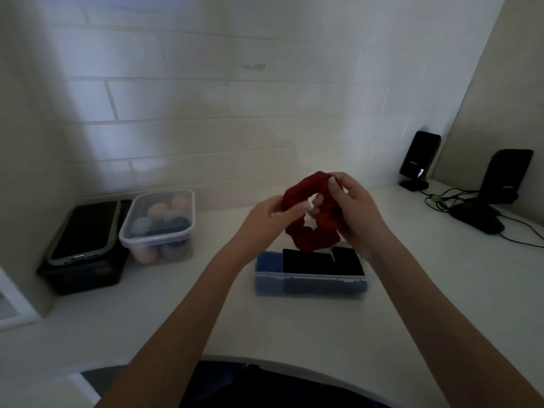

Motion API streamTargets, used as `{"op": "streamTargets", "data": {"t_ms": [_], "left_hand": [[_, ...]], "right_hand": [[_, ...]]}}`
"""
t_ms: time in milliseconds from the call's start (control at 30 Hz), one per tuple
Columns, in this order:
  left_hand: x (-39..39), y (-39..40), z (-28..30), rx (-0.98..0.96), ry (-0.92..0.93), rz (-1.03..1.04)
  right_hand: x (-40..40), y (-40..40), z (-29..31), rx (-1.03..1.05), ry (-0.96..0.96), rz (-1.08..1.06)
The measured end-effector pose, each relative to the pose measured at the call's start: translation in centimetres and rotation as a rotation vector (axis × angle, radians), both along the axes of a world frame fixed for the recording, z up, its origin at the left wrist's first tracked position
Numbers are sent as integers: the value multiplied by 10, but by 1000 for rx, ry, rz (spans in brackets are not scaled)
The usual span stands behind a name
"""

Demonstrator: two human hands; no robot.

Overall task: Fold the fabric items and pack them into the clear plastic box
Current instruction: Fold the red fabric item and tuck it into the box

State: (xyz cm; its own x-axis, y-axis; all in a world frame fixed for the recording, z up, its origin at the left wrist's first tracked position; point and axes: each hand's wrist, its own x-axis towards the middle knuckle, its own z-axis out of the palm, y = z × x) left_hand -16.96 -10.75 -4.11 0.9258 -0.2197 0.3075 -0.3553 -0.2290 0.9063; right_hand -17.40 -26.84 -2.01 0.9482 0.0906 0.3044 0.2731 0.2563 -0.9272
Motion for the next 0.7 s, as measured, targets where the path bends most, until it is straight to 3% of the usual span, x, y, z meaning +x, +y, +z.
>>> {"op": "streamTargets", "data": {"t_ms": [100,233,333,400,567,700], "left_hand": [[6,-3,1,-221,182,-10],[11,7,1,-928,539,-262],[13,11,1,-1162,562,-387],[14,13,3,-1153,506,-389],[12,9,-3,-855,342,-334],[3,9,1,-607,182,-274]], "right_hand": [[4,4,-5,78,61,23],[3,6,-13,131,164,54],[-4,14,-16,10,139,48],[-8,17,-15,-134,67,-15],[-21,21,-11,-495,-213,-144],[-23,22,-11,-620,-348,-169]]}}
